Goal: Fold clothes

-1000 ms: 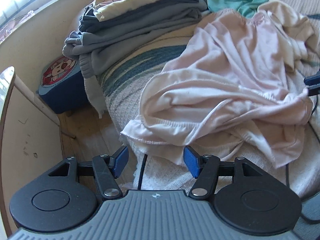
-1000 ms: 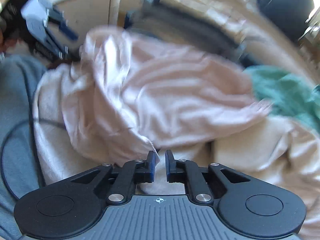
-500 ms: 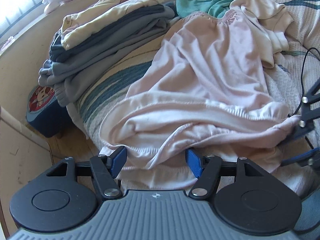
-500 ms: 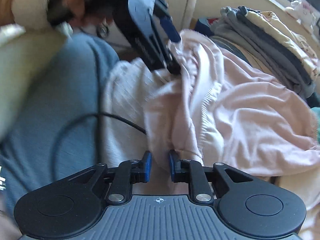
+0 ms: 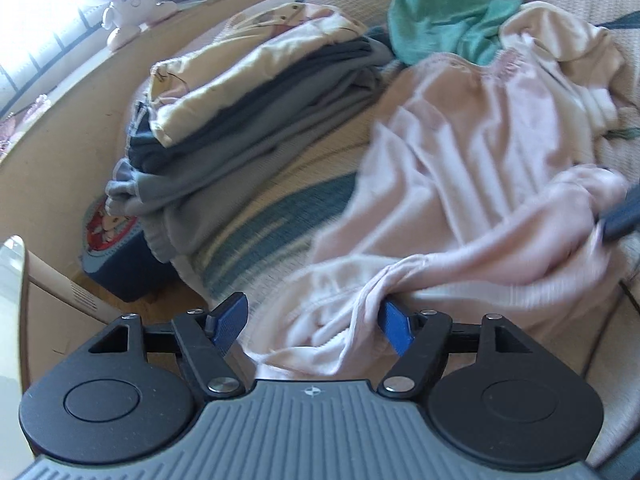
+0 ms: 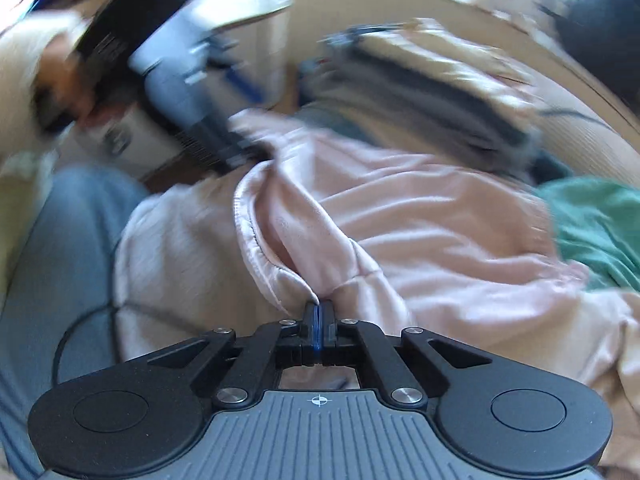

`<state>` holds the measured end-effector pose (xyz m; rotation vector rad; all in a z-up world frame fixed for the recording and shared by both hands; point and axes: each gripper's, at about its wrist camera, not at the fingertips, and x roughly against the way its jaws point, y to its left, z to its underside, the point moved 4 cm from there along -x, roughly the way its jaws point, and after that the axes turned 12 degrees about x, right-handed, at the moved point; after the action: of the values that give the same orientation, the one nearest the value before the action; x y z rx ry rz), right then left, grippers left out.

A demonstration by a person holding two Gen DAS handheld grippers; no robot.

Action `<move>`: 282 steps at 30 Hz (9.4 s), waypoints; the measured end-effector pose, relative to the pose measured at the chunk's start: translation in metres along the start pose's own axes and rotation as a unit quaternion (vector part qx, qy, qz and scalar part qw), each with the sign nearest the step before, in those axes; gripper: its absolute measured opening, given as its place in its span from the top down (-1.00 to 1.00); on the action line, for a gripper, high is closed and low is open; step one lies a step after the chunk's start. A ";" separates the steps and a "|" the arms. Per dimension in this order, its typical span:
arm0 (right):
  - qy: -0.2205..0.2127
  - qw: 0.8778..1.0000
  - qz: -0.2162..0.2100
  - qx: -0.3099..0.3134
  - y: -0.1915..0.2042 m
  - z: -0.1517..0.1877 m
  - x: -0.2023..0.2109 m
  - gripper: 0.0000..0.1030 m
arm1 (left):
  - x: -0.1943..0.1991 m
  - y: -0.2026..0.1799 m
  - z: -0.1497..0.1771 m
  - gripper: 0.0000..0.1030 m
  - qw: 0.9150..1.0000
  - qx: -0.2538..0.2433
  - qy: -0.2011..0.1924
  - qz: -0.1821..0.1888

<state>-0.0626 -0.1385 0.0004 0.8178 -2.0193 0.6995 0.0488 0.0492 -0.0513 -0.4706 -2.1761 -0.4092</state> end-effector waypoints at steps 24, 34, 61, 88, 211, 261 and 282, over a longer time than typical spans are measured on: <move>-0.038 0.988 0.027 0.146 0.017 0.006 0.022 0.15 | 0.005 0.034 0.037 -0.51 0.998 0.017 0.037 -0.039; 0.027 0.951 0.033 0.308 0.052 0.002 -0.017 0.97 | -0.014 0.025 0.048 -0.51 0.996 0.033 0.056 -0.062; -0.032 0.989 -0.144 0.004 0.054 0.003 0.017 -0.05 | 0.010 0.072 0.044 -0.52 0.987 0.128 0.044 -0.091; -0.052 0.980 -0.170 -0.085 0.024 0.026 0.011 0.05 | -0.006 0.057 0.041 -0.26 0.973 0.193 0.102 -0.073; -0.165 0.975 -0.077 -0.128 -0.090 -0.028 0.012 0.73 | -0.002 0.040 -0.079 -0.80 0.946 0.269 0.101 0.152; -0.150 0.981 0.002 0.121 0.047 -0.030 -0.002 0.73 | 0.028 0.008 -0.034 0.69 0.963 0.196 0.133 0.125; -0.040 0.980 -0.148 0.130 0.083 -0.011 -0.037 0.68 | 0.029 0.099 0.041 0.28 0.918 0.368 0.109 0.097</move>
<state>-0.1033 -0.0674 -0.0399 1.2868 -1.8431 0.7769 0.0508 0.1594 -0.0395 -0.1955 -1.8643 0.4478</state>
